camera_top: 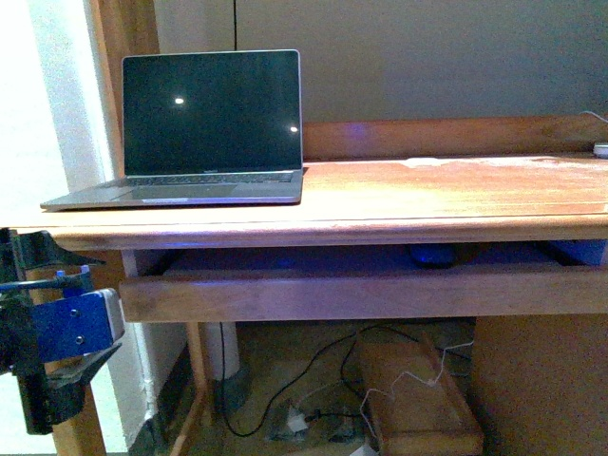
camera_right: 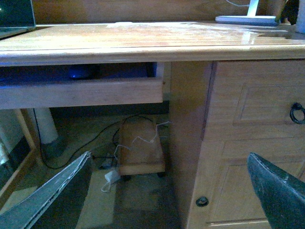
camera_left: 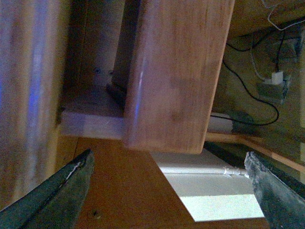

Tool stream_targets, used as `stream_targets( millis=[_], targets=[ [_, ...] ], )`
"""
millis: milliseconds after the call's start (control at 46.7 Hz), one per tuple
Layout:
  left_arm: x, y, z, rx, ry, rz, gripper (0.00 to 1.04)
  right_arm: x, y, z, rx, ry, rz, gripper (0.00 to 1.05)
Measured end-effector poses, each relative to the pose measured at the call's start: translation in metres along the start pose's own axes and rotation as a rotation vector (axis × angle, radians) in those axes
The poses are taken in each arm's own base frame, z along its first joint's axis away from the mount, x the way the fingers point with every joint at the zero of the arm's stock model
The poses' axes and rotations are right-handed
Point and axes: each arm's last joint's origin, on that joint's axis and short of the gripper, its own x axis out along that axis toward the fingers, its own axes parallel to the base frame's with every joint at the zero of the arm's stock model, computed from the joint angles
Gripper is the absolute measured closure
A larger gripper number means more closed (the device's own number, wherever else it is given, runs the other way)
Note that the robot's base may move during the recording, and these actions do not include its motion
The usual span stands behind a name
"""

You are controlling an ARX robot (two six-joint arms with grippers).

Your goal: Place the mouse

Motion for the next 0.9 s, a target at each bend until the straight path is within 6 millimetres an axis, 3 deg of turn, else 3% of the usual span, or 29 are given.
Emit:
stream_targets(
  millis=[278,492,685,899],
  targets=[
    [0.039,-0.008,0.004,0.037,-0.106,-0.026,0.08,0.0,0.0,0.0,0.0,0.0,0.0,0.07],
    [0.052,-0.014,0.004,0.067,-0.164,-0.045,0.08,0.0,0.0,0.0,0.0,0.0,0.0,0.07],
    [0.046,-0.009,0.015,-0.053,-0.115,-0.192,0.08,0.0,0.0,0.0,0.0,0.0,0.0,0.07],
    [0.012,0.003,0.037,-0.302,-0.071,-0.435,0.08,0.0,0.0,0.0,0.0,0.0,0.0,0.07]
  ],
)
